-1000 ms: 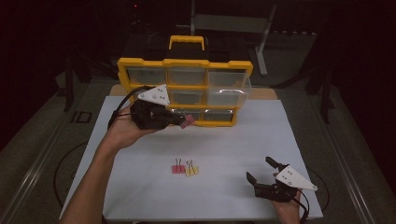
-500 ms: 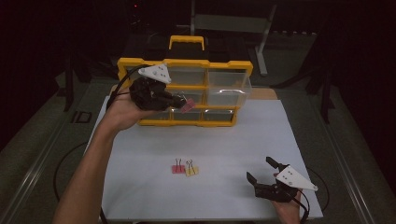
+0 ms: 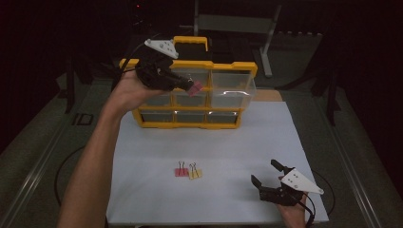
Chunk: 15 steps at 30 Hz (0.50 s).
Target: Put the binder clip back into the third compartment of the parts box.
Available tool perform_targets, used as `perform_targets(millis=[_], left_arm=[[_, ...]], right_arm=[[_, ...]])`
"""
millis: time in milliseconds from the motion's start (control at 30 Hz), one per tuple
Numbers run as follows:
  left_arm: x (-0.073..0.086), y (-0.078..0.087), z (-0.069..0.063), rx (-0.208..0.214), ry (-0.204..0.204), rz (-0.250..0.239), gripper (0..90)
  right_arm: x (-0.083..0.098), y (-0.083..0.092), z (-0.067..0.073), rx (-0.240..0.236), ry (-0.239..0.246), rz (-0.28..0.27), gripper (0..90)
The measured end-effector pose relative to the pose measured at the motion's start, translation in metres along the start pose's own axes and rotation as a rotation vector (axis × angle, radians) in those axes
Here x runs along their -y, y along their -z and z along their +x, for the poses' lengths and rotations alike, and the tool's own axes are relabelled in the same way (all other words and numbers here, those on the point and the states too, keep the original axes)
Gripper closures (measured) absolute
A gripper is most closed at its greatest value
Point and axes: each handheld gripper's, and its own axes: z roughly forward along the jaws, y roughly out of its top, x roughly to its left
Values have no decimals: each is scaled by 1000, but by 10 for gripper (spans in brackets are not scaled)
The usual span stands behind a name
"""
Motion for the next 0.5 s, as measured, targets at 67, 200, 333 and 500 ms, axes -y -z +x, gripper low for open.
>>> perform_targets(millis=[67,200,333,500], left_arm=[[-4,-2,2,-4,4,6,898],[-13,-9,4,-6,7,8,898],[-23,-16,4,-14,15,-3,898],[-38,-24,2,-15,7,-4,897]], right_arm=[[0,0,0,-1,-2,-1,88],[0,0,0,1,-2,-1,89],[0,0,-1,3,-3,-1,88],[0,0,-1,3,-4,0,88]])
